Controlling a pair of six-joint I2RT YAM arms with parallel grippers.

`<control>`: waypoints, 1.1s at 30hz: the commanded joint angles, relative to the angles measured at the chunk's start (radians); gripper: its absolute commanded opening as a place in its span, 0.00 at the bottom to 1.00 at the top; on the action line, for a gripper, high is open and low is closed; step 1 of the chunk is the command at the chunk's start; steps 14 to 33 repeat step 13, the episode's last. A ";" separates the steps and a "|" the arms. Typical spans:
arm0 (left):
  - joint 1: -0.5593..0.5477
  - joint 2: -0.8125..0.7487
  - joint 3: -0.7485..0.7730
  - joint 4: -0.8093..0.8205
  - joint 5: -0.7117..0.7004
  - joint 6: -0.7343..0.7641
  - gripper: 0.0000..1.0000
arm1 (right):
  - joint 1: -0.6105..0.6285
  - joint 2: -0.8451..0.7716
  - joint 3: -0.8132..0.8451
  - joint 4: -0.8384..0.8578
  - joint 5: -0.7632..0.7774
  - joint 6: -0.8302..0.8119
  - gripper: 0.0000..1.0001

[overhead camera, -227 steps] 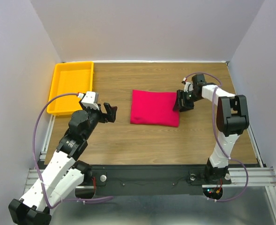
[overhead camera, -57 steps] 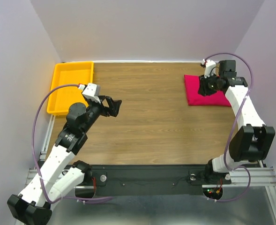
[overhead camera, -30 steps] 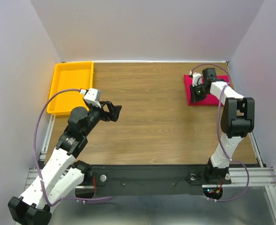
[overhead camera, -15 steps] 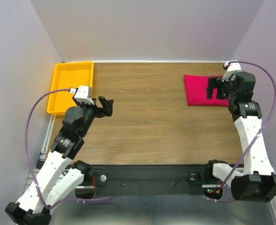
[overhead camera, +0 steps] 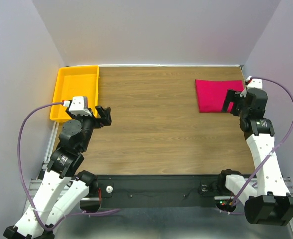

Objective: Fold and stack the t-shirts

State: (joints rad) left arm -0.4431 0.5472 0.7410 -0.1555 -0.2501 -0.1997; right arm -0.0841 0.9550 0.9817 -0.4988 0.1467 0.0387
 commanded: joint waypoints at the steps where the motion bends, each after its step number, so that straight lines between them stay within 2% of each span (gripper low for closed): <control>1: 0.003 -0.004 0.008 0.027 0.005 -0.009 0.99 | -0.003 -0.025 -0.006 0.085 0.063 0.017 1.00; 33: 0.003 0.013 -0.003 0.031 0.031 -0.015 0.99 | -0.003 -0.036 -0.058 0.128 0.102 0.021 1.00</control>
